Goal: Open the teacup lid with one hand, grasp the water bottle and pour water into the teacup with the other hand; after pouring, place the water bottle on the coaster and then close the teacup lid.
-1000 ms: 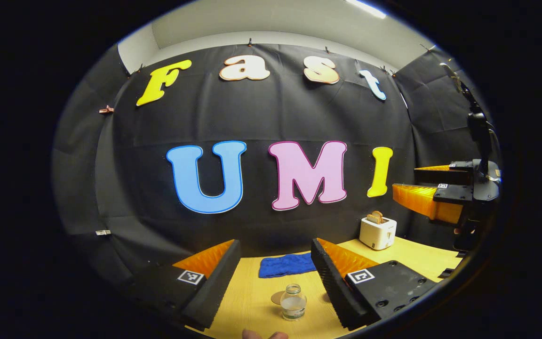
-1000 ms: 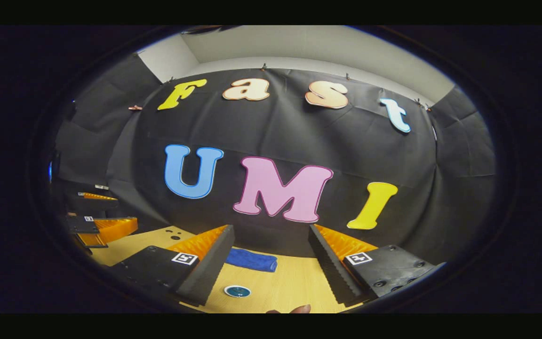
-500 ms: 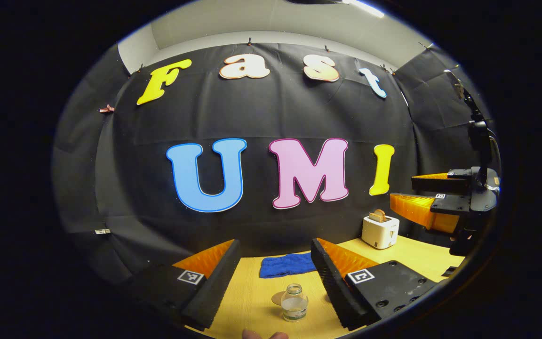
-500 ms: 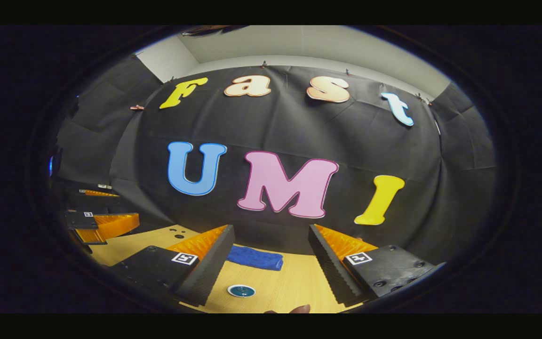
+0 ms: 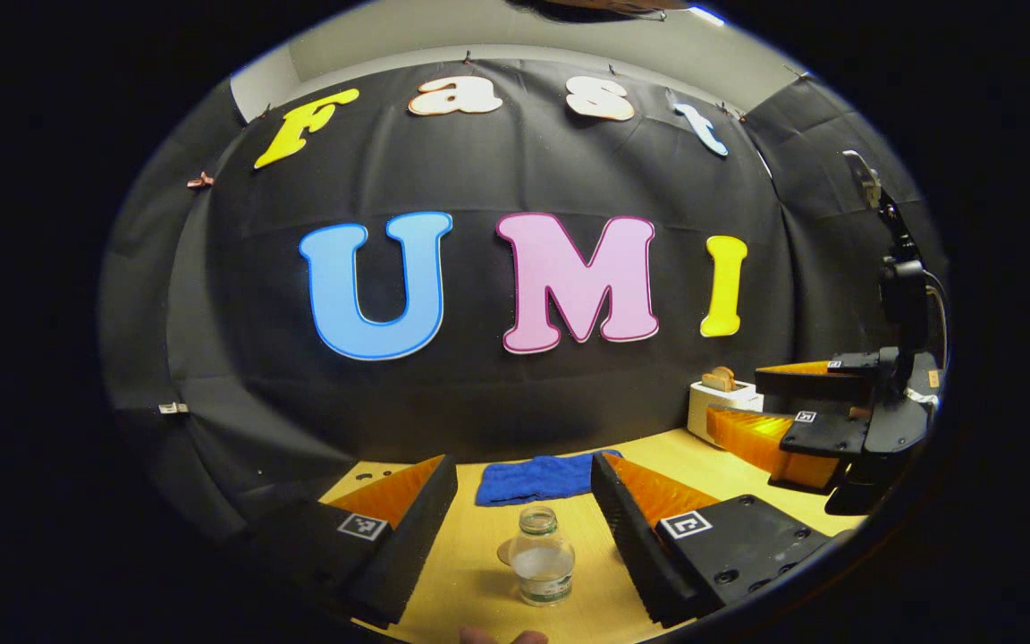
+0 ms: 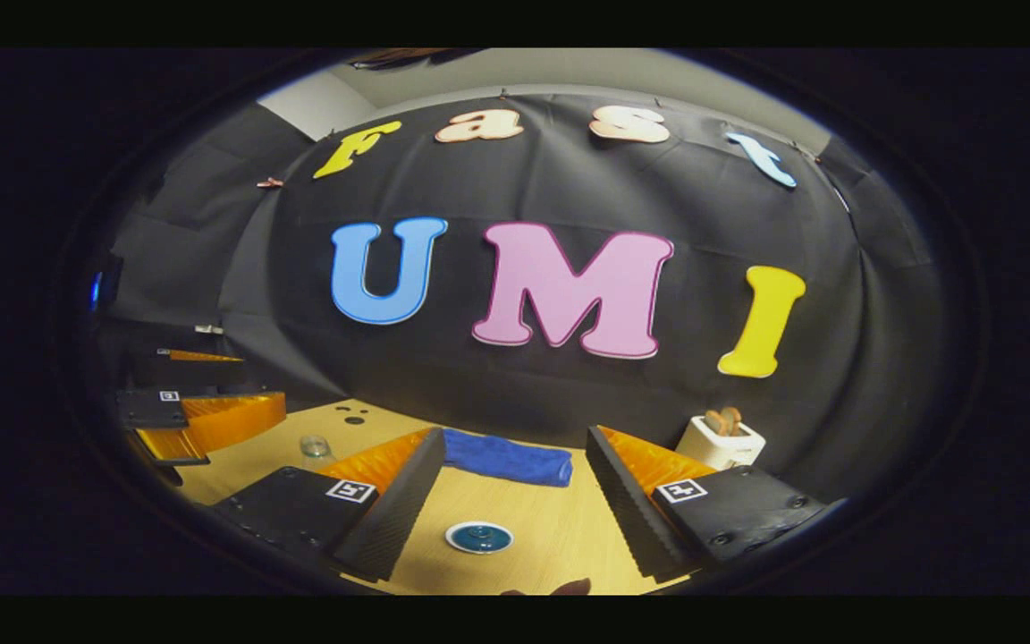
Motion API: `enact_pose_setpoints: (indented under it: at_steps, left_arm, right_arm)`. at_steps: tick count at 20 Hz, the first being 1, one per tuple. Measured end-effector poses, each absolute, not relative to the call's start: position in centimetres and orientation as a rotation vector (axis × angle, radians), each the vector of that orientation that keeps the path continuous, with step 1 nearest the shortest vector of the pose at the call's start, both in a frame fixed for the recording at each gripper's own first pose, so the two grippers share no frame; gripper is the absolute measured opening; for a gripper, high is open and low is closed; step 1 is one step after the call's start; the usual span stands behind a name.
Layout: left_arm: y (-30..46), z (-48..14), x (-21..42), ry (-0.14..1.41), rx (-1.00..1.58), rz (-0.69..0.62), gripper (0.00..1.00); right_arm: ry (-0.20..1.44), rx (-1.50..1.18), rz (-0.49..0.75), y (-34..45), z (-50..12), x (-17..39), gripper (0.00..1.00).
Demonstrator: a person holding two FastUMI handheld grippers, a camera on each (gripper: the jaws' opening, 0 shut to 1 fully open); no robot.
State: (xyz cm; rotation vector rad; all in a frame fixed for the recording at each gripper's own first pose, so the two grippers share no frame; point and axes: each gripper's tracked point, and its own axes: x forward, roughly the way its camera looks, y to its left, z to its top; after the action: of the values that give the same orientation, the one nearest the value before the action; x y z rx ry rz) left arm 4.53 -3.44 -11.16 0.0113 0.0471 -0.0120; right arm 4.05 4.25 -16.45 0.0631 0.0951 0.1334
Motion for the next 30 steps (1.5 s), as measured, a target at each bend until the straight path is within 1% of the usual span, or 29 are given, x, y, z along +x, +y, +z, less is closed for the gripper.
enact_pose_setpoints:
  at_steps: [7, 10, 14, 15, 18, 19, 20, 21, 22, 23, 24, 25, 27, 28, 29, 30]
  left_arm:
    - [-4.3, -18.3, 5.6, 0.065, 0.007, 0.008, 0.95]
    - [-4.0, -21.3, 5.8, 0.096, -0.003, 0.024, 0.95]
    - [-4.1, -23.8, 5.3, 0.121, -0.030, 0.036, 0.95]
    - [-4.2, -24.3, 5.2, 0.126, -0.023, 0.038, 0.95]
    - [-4.2, -25.2, 5.0, 0.136, -0.016, 0.037, 0.95]
    - [-4.2, -25.4, 5.0, 0.137, -0.023, 0.038, 0.95]
    - [-4.2, -25.6, 5.0, 0.138, -0.030, 0.040, 0.95]
    - [-4.3, -25.7, 5.0, 0.139, -0.037, 0.040, 0.95]
    - [-4.2, -25.9, 5.1, 0.140, -0.041, 0.041, 0.95]
    - [-4.2, -26.0, 5.2, 0.141, -0.044, 0.041, 0.95]
    - [-4.2, -26.1, 5.3, 0.141, -0.046, 0.042, 0.95]
    - [-4.2, -26.3, 5.3, 0.142, -0.049, 0.043, 0.95]
    - [-4.2, -26.7, 5.4, 0.147, -0.051, 0.040, 0.95]
    - [-4.4, -26.8, 5.5, 0.149, -0.049, 0.037, 0.95]
    - [-4.5, -26.8, 5.6, 0.149, -0.047, 0.032, 0.95]
    - [-4.7, -27.0, 5.7, 0.149, -0.046, 0.026, 0.95]
  right_arm:
    - [0.140, 0.063, 0.170, 5.9, -26.1, 5.5, 0.98]
    - [0.178, 0.075, 0.185, 6.9, -29.8, 5.8, 0.98]
    - [0.227, 0.067, 0.210, 8.2, -33.4, 5.8, 0.97]
    - [0.241, 0.062, 0.218, 8.4, -34.1, 5.7, 0.96]
    - [0.276, 0.069, 0.237, 9.0, -35.7, 6.1, 0.80]
    - [0.289, 0.072, 0.241, 9.1, -36.2, 6.1, 0.77]
    - [0.301, 0.079, 0.246, 9.2, -36.6, 6.3, 0.71]
    - [0.314, 0.085, 0.249, 9.3, -36.9, 6.4, 0.68]
    - [0.325, 0.097, 0.256, 9.4, -37.3, 6.5, 0.62]
    - [0.330, 0.103, 0.274, 9.8, -37.2, 6.4, 0.59]
    - [0.333, 0.106, 0.289, 10.2, -37.2, 6.5, 0.53]
    - [0.338, 0.104, 0.295, 10.3, -37.3, 6.5, 0.50]
    - [0.339, 0.111, 0.319, 10.6, -37.1, 6.4, 0.38]
    - [0.341, 0.115, 0.319, 10.4, -36.7, 6.2, 0.38]
    - [0.340, 0.121, 0.321, 10.6, -37.1, 6.4, 0.33]
    - [0.340, 0.127, 0.324, 10.6, -37.1, 6.4, 0.30]
